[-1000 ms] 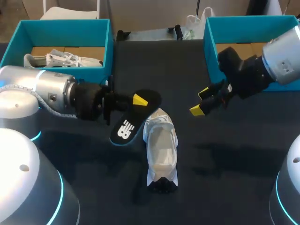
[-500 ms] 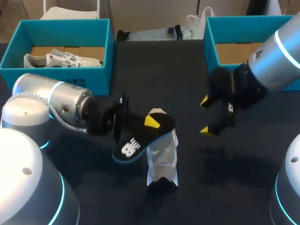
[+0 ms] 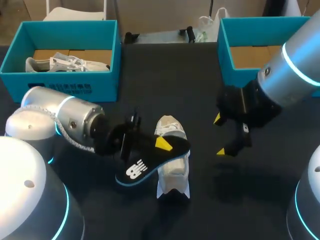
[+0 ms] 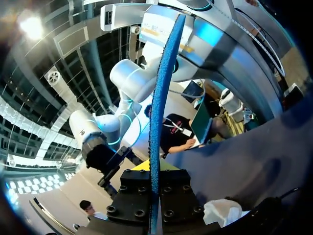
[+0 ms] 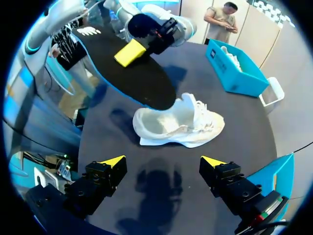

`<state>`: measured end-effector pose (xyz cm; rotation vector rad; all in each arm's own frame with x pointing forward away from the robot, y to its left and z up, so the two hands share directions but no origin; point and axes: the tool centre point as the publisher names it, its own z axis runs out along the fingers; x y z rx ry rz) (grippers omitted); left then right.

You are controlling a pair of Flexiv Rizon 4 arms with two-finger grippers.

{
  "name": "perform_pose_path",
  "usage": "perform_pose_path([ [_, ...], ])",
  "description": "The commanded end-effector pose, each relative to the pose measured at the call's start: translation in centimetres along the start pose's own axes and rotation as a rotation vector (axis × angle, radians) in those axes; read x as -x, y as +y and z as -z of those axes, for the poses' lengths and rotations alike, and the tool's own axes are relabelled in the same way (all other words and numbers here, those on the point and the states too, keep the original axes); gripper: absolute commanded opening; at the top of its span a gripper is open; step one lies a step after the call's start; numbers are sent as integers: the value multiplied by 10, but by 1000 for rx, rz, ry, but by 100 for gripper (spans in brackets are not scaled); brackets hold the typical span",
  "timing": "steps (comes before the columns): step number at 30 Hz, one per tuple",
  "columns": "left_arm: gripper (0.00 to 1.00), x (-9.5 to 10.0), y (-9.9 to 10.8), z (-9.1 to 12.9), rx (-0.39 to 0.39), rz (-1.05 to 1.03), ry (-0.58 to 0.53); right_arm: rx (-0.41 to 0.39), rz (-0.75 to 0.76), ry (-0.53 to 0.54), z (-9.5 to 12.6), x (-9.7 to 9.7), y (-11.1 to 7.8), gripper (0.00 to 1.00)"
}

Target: Take the shoe out of the shoebox, open the shoe tongue, remove and reinsert the insole, then place the shoe into the shoebox

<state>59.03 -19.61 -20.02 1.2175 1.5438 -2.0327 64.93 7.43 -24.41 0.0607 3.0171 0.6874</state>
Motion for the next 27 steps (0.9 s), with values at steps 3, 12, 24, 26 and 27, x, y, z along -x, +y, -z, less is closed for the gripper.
perform_pose_path([
  [3, 0, -30, -8, -9, 3, 57, -30, 0, -22, 45, -54, -5, -16, 100],
  [12, 0, -30, -8, -9, 3, 57, -30, 0, -22, 45, -54, -5, -16, 100],
  [24, 0, -48, -7, -15, 14, 111, -79, -24, 20, 76, -98, -6, -25, 100],
  [26, 0, -52, -7, -16, 8, 115, -91, -19, 30, 75, -104, -8, -26, 100],
  [27, 0, -54, -6, -17, 1, 122, -92, -26, 34, 82, -107, -9, -26, 100],
])
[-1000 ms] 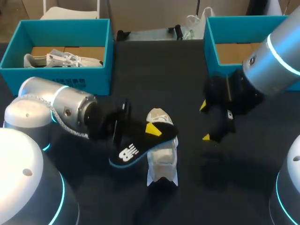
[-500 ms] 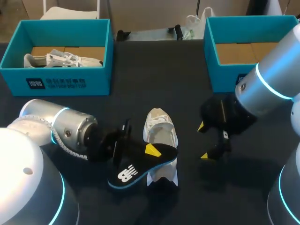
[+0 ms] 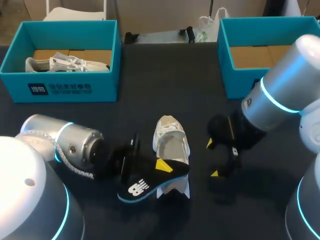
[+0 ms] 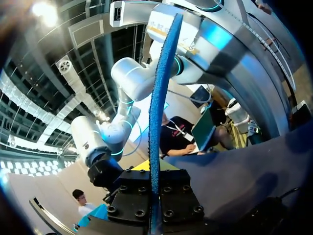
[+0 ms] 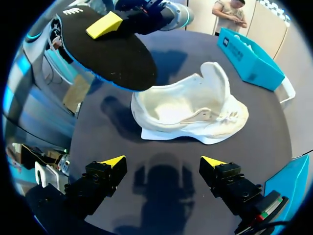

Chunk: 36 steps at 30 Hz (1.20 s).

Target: Take the shoe out of the shoebox, open the shoe tongue, remove and reinsert the insole, then place the shoe into the shoebox

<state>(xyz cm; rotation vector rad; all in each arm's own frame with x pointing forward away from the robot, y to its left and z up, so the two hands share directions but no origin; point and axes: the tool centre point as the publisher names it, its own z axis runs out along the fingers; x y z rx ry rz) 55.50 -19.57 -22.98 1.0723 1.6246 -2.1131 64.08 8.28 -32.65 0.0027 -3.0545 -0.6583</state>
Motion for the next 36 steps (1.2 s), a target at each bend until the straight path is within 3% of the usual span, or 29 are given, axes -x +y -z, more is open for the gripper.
perform_pose_path([
  [1, 0, -12, 1, -4, -10, 11, -38, -6, 5, 20, -32, 6, 3, 100],
  [12, 0, -19, 5, -6, 13, 16, -57, -57, -105, 22, -48, 13, -7, 100],
  [19, 0, -19, 8, 3, 84, -38, -73, -71, -130, 6, -53, 15, 1, 100],
  [36, 0, -15, 25, 16, 147, -29, -99, -90, -144, -12, -52, 11, 11, 100],
])
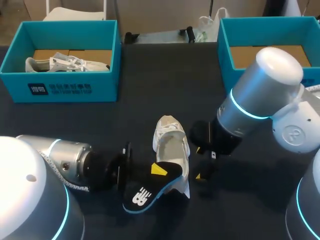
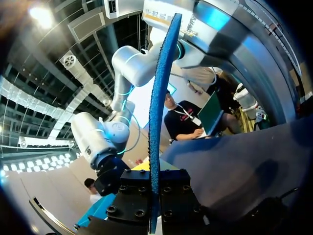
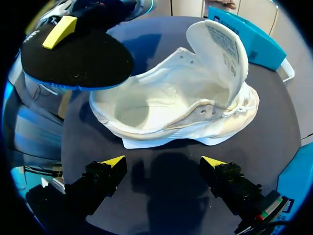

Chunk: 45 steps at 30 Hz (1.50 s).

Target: Take the shoe out of the shoebox, open the shoe tongue, remove and reinsert the insole, then place the shoe into the shoebox

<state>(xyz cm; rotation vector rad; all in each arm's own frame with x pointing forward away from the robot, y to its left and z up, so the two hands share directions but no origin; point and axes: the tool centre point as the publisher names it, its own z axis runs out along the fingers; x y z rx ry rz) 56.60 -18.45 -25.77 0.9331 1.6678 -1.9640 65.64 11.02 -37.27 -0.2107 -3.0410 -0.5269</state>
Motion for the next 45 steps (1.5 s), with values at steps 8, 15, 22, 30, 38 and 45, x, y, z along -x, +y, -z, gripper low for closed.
perform_pose_path([
  [8, 0, 1, 1, -4, 65, 31, -6, -18, -31, -8, 1, -10, 7, 100],
  [15, 0, 7, 7, -7, 68, 111, -57, -18, -31, -8, 1, -10, 7, 100],
  [22, 0, 8, 12, -7, 59, 171, -78, -18, -31, -8, 1, -10, 7, 100],
  [30, 0, 9, 15, -16, 43, 175, -64, -18, -31, -8, 1, -10, 7, 100],
  [38, 0, 7, 26, -17, 40, 194, -72, -18, -31, -8, 1, -10, 7, 100],
  [45, 0, 4, 35, -17, 40, 215, -72, -18, -31, -8, 1, -10, 7, 100],
])
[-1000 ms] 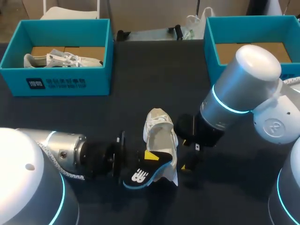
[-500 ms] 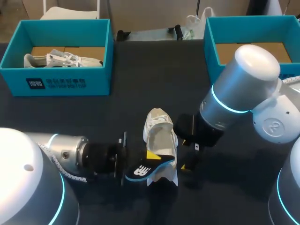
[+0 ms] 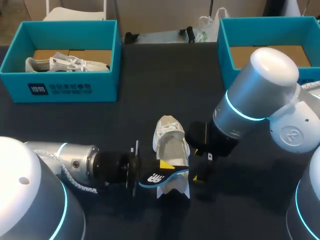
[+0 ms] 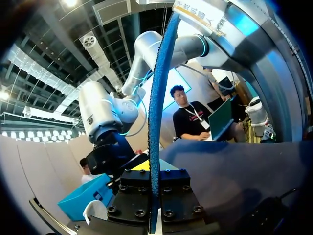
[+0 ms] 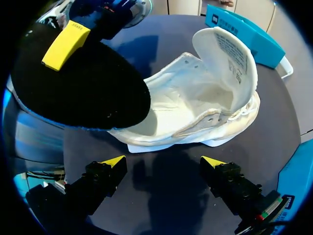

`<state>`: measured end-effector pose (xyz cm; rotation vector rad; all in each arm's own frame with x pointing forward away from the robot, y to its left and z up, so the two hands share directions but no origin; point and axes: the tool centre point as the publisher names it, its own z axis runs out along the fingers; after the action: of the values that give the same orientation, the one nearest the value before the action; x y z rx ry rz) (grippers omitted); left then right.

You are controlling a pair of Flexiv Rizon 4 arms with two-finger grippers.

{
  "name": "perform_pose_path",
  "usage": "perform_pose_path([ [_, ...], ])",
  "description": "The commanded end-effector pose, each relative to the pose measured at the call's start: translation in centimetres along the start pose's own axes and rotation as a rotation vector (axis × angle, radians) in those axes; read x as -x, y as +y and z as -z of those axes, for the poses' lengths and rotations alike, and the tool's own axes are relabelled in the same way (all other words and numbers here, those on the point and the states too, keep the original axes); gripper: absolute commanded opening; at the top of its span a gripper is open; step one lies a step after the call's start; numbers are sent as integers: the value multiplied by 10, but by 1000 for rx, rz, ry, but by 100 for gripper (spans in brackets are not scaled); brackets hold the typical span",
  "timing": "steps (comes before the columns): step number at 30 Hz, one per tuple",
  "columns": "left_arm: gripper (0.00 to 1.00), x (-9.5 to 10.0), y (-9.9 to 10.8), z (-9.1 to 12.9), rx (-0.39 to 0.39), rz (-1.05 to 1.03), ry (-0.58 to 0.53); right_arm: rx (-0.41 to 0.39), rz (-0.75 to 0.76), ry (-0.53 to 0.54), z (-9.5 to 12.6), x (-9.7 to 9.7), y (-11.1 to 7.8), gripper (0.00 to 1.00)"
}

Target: Take the shoe out of the shoebox, open the shoe tongue, remove and reinsert the insole, then place the shoe into the shoebox

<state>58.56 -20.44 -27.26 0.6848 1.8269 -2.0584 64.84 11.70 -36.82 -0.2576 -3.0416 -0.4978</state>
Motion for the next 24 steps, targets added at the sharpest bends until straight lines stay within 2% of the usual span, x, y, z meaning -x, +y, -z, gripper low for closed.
perform_pose_path([
  [1, 0, 0, 8, -3, -5, 6, -2, 0, -1, -2, -1, -1, 0, 100],
  [9, 0, 2, 23, -5, 4, 11, -10, 0, -1, -2, -1, -1, 0, 100],
  [10, 0, 2, 24, -5, 27, -7, -2, 0, -1, -2, -1, -1, 0, 100],
  [24, 0, 2, 49, -4, 70, 4, -18, 0, -1, -2, -1, -1, 0, 100],
])
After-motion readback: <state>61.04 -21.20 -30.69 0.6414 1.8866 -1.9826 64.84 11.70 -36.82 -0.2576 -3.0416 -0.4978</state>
